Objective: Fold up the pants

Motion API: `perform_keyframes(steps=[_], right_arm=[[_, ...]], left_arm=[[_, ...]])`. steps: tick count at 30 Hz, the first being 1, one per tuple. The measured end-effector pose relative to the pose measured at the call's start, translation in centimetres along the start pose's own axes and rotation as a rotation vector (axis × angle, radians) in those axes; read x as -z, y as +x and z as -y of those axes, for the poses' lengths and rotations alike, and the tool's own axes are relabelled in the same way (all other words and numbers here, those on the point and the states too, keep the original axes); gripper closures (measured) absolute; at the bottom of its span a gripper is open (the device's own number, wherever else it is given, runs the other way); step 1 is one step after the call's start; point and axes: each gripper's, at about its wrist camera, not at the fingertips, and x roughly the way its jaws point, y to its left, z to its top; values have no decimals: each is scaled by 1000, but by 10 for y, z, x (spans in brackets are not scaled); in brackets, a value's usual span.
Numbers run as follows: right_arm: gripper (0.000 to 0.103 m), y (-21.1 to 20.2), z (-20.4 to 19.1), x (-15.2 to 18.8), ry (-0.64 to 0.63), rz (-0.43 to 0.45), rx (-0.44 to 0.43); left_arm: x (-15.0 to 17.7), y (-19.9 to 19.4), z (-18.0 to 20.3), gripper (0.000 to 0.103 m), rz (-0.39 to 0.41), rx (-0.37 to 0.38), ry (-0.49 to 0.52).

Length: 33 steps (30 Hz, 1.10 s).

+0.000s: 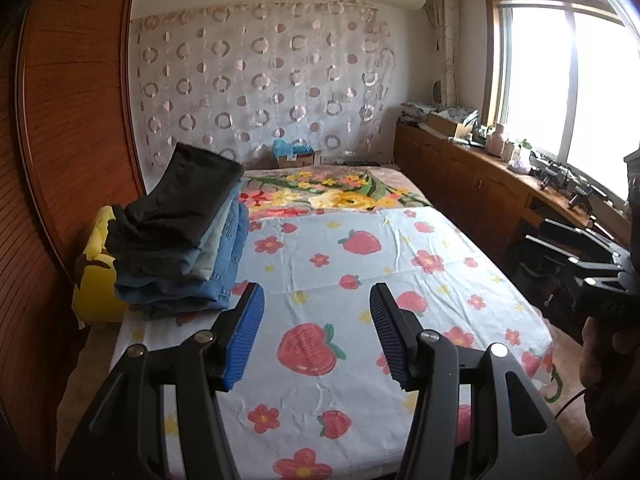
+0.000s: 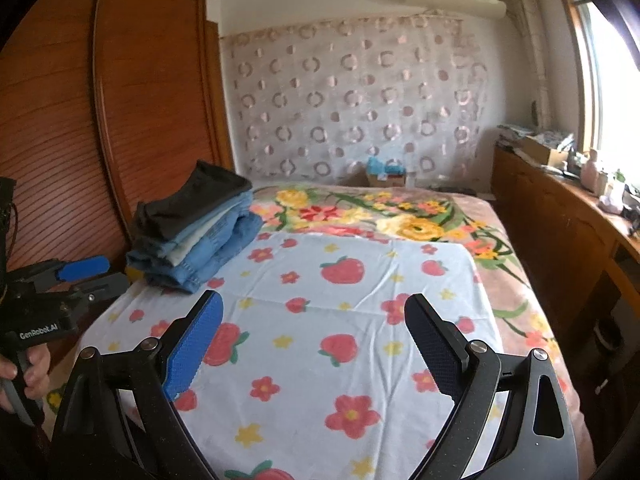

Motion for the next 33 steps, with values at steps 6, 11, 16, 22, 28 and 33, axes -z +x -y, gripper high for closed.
perform_keyframes(steps=[6, 11, 16, 22, 28, 33], right_arm=[[9, -16, 9, -3, 15, 31, 22], [9, -34, 11, -10, 26, 76, 41], [9, -46, 9, -15, 24, 108, 63], [9, -52, 7, -16, 20, 128, 74], [9, -53, 6, -16, 17, 128, 83], [9, -53, 6, -15, 18, 128, 86]], left_arm=[[-10, -13, 3, 48, 32, -18, 3], [-19, -28, 2, 48, 73, -39, 7], [-23, -42, 0, 48, 112, -47, 1], [-23, -43, -2, 48, 118, -64, 8], [-21, -40, -3, 48, 110, -69, 7], [-20, -37, -3, 48, 106, -71, 1]])
